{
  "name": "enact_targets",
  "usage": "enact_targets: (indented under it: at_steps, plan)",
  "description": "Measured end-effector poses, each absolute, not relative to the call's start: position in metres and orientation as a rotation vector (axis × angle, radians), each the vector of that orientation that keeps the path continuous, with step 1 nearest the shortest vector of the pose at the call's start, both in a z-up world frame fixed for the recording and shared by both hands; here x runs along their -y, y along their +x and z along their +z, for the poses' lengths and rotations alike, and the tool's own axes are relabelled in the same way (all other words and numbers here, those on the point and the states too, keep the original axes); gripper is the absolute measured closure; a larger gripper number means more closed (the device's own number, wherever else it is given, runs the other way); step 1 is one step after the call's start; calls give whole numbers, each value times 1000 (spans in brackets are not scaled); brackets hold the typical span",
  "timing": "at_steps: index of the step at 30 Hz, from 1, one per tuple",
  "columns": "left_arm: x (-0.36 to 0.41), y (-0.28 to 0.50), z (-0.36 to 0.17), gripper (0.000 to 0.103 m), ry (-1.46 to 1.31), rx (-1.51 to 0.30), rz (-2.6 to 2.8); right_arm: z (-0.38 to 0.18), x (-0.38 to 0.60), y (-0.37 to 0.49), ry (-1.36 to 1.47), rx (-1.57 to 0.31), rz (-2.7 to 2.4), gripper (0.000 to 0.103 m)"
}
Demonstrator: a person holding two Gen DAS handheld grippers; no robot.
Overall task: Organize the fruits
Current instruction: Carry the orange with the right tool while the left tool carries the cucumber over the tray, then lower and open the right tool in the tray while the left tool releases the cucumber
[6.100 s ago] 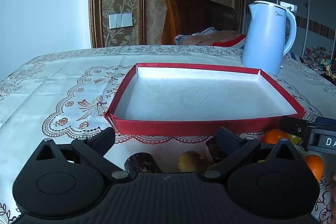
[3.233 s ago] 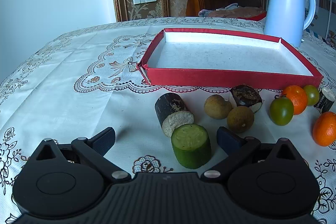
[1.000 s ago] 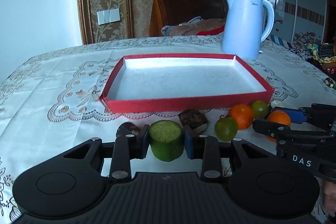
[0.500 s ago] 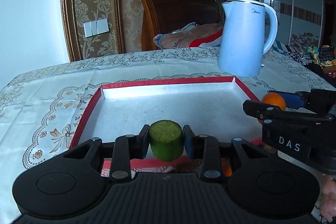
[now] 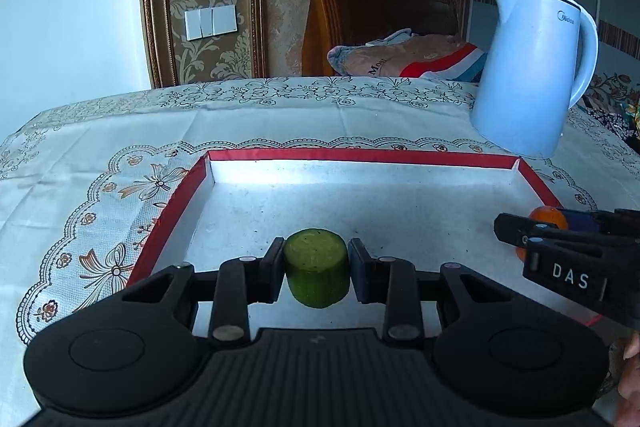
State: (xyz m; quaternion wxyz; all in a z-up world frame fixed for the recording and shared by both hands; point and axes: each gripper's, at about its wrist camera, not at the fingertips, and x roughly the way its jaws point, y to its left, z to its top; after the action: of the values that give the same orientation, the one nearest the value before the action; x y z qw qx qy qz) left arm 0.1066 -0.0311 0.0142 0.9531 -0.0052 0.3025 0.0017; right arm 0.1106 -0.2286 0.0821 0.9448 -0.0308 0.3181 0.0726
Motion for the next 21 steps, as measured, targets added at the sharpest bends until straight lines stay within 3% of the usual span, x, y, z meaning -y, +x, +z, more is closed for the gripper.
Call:
enact_targets:
  at_steps: [21]
  plan:
    - [31, 132, 1, 70, -8, -728, 10, 69, 221, 120, -91, -706, 127, 64]
